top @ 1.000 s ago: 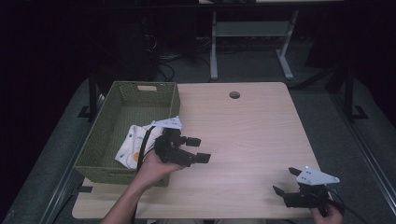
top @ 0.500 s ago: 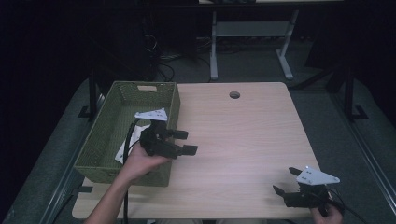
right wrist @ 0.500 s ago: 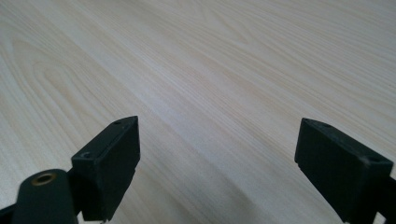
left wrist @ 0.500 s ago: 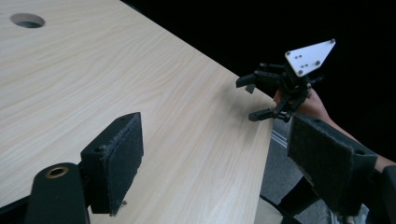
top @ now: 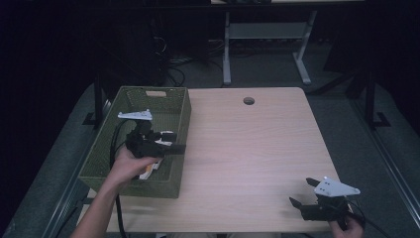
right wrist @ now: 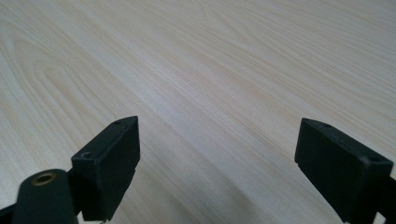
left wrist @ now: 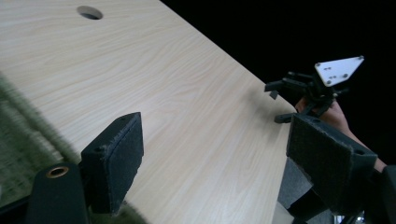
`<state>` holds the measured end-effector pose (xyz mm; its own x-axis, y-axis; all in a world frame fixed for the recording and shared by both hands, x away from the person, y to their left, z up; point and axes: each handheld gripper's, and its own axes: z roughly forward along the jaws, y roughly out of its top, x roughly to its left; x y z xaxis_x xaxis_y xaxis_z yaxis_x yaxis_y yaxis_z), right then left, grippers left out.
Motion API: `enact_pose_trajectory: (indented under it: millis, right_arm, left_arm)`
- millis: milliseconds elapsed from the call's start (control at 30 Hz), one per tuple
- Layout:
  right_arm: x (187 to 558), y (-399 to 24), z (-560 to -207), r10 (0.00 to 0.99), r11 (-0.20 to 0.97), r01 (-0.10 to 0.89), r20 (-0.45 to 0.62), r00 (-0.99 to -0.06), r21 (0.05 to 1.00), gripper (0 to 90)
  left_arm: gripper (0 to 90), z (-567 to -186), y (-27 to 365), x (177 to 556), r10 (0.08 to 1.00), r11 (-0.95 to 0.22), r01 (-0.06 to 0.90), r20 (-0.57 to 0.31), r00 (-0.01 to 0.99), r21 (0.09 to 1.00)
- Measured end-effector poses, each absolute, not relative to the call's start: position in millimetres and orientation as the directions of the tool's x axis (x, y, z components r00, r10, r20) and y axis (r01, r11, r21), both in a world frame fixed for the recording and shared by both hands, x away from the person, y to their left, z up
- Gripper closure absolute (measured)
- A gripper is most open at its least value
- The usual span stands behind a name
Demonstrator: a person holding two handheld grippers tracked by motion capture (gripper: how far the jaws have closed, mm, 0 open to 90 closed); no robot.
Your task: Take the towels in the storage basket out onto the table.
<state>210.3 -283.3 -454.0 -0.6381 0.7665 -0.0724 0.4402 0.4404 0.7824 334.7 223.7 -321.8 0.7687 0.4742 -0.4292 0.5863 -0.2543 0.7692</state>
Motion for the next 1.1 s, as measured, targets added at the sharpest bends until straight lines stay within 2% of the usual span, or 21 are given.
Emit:
enact_pose_trajectory:
  millis: [333, 700, 1100]
  right_arm:
    - [209.8, -282.7, -453.8, 0.764, 0.442, 0.436, -0.074, -0.641, 0.784, 13.9]
    - [209.4, -282.9, -453.5, 0.760, 0.445, 0.432, -0.076, -0.645, 0.784, 13.9]
    - [210.4, -284.8, -454.4, 0.758, 0.442, 0.430, -0.073, -0.648, 0.787, 13.9]
  left_arm:
    - [19.7, -329.5, 244.1, 343.7, 0.513, -0.236, 0.607, -0.433, 0.741, 0.759]
    - [20.0, -346.6, 275.9, 361.3, 0.589, -0.168, 0.668, -0.470, 0.658, 0.725]
    - [21.0, -361.4, 283.8, 379.0, 0.659, -0.172, 0.717, -0.463, 0.593, 0.675]
